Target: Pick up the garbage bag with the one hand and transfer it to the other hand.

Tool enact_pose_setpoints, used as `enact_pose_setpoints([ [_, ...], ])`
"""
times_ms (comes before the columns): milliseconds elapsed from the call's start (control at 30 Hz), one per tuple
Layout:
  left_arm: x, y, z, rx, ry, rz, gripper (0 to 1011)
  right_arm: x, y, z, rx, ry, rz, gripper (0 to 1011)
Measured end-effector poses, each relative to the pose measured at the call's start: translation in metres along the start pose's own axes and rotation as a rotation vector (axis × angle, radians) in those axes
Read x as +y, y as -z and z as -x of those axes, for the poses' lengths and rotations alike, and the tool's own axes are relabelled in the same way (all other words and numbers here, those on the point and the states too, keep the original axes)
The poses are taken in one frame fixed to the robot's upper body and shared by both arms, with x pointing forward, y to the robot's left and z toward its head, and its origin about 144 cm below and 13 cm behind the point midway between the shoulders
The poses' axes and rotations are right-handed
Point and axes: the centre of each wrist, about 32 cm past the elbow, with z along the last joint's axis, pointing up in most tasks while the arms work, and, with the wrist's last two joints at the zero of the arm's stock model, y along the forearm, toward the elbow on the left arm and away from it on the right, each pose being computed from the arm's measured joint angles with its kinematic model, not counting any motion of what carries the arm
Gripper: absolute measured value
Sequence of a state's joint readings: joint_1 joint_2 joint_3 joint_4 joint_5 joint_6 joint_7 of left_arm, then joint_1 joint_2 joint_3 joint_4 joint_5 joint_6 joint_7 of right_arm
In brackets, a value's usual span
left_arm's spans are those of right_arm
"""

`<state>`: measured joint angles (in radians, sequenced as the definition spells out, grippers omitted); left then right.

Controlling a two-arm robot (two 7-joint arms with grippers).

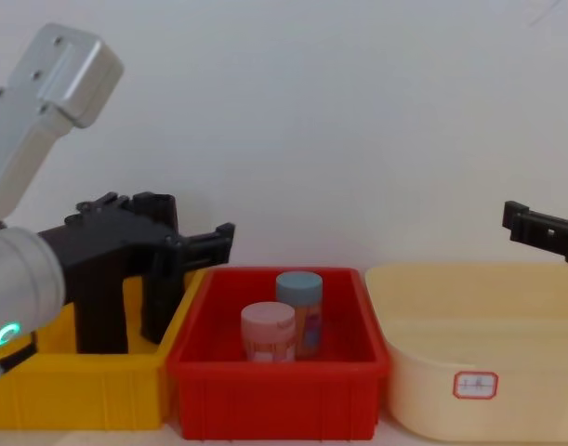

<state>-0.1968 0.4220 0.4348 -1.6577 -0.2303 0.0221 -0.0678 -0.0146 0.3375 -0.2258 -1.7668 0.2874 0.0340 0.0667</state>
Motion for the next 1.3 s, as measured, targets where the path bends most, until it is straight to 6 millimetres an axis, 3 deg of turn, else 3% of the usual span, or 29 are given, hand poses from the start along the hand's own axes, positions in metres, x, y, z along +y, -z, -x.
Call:
enact_pose_setpoints([
  [500, 0.026, 0.014, -0.035, 0.037, 0.012, -0.075, 1001, 0.0, 0.0, 0.0, 0.0, 0.0, 0.0, 1000],
  [833, 0.02, 0.015, -0.062, 0.109, 0.017, -0.13, 1002, 0.0, 0.0, 0.0, 0.0, 0.0, 0.0, 1000],
  [1300, 0.01, 0.012, -0.084, 0.178, -0.013, -0.155, 1001, 0.0, 0.0, 0.0, 0.0, 0.0, 0.0, 1000],
])
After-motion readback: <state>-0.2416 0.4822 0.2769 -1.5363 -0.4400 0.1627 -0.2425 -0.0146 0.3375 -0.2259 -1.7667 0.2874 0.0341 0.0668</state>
